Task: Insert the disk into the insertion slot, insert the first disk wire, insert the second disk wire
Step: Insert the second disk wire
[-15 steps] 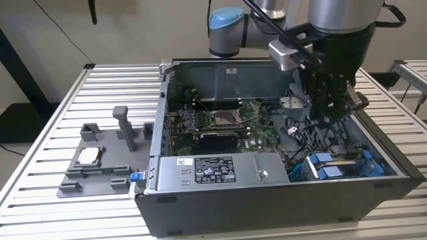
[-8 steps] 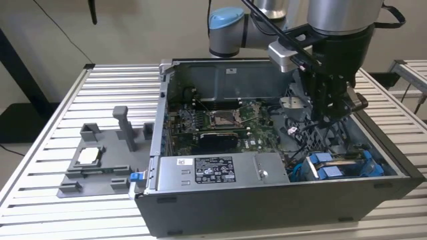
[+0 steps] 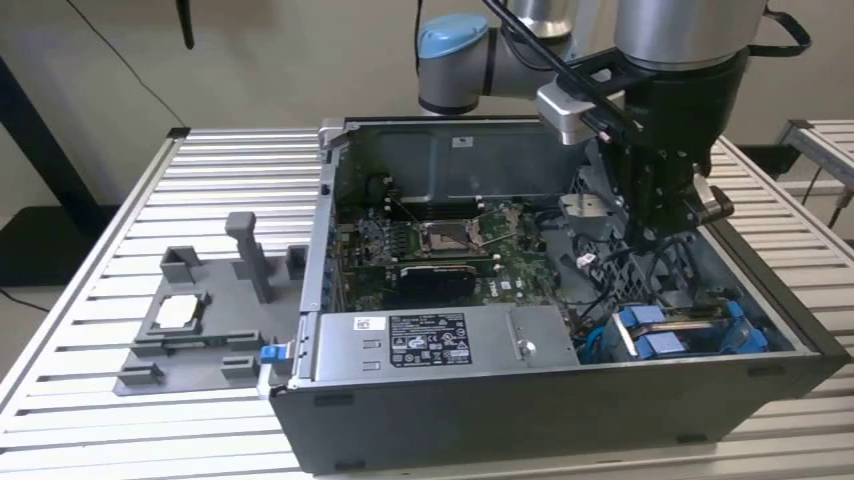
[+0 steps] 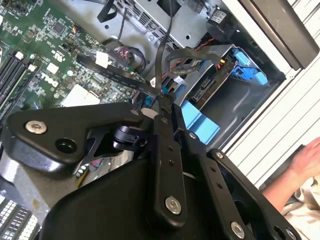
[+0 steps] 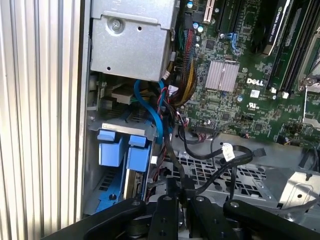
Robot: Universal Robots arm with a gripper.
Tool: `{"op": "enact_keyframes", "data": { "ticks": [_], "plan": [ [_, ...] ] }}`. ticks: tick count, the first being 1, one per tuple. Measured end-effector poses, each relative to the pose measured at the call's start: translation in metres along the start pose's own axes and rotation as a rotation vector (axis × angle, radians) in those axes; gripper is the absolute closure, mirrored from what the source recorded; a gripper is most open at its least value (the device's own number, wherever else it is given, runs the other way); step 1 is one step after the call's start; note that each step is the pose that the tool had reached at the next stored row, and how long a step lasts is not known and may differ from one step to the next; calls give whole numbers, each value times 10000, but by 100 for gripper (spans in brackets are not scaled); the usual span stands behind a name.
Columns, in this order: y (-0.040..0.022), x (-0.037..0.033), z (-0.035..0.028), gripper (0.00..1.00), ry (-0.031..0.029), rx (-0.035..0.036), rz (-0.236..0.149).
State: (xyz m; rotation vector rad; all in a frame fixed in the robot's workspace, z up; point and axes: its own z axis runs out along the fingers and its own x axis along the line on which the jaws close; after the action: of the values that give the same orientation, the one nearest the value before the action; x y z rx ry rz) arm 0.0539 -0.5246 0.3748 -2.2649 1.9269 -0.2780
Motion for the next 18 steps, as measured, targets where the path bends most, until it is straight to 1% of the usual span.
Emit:
{"op": "enact_keyframes", "data": {
  "ticks": [3, 5, 10, 13, 15, 18],
  "plan": [
    [-8, 6, 3, 84, 1, -27, -3],
    [-17, 19, 8, 84, -3, -65, -3],
    [-51, 85, 30, 84, -29, -219, -4],
    [-86, 146, 54, 84, -50, -350, -3],
    [-110, 184, 75, 84, -62, -423, -4],
    [-143, 229, 106, 84, -76, -478, -3]
  ]
}}
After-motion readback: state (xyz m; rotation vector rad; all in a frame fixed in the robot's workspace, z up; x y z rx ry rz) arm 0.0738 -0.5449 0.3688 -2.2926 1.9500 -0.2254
